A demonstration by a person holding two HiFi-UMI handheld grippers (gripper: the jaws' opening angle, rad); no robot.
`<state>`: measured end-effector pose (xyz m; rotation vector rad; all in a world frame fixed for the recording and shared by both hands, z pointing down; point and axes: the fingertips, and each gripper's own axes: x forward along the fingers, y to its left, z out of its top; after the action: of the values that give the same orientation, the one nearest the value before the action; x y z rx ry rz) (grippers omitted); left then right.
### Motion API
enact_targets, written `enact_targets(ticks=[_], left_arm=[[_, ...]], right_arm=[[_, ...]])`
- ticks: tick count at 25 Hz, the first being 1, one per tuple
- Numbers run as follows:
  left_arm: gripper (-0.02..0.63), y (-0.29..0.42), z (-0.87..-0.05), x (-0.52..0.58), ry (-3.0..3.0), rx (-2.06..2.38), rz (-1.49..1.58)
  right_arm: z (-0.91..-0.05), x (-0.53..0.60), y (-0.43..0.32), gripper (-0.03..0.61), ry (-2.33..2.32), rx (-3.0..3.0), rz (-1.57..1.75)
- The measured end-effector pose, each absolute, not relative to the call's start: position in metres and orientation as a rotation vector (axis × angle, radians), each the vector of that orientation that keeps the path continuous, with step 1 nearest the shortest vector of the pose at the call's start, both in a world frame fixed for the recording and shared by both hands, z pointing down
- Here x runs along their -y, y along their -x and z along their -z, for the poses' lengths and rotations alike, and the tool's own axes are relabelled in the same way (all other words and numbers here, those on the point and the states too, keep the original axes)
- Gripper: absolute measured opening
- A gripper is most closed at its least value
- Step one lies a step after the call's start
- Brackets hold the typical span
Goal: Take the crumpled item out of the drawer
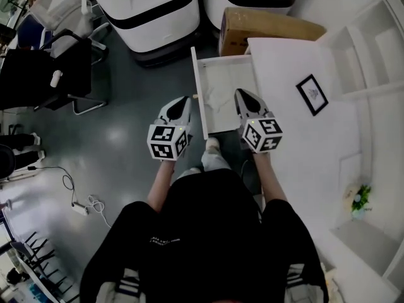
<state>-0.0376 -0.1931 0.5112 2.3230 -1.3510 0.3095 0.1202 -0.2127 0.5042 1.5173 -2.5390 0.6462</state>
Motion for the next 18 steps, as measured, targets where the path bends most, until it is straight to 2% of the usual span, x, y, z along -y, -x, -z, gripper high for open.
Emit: enact_targets(ticks=[18], left_arm=[[-0.002, 0.034, -0.602, 0.233, -2.114, 1.306, -0.424]], right_arm=[[-0.654, 0.244, -0.096, -0.008, -1.327, 2.291, -1.147]])
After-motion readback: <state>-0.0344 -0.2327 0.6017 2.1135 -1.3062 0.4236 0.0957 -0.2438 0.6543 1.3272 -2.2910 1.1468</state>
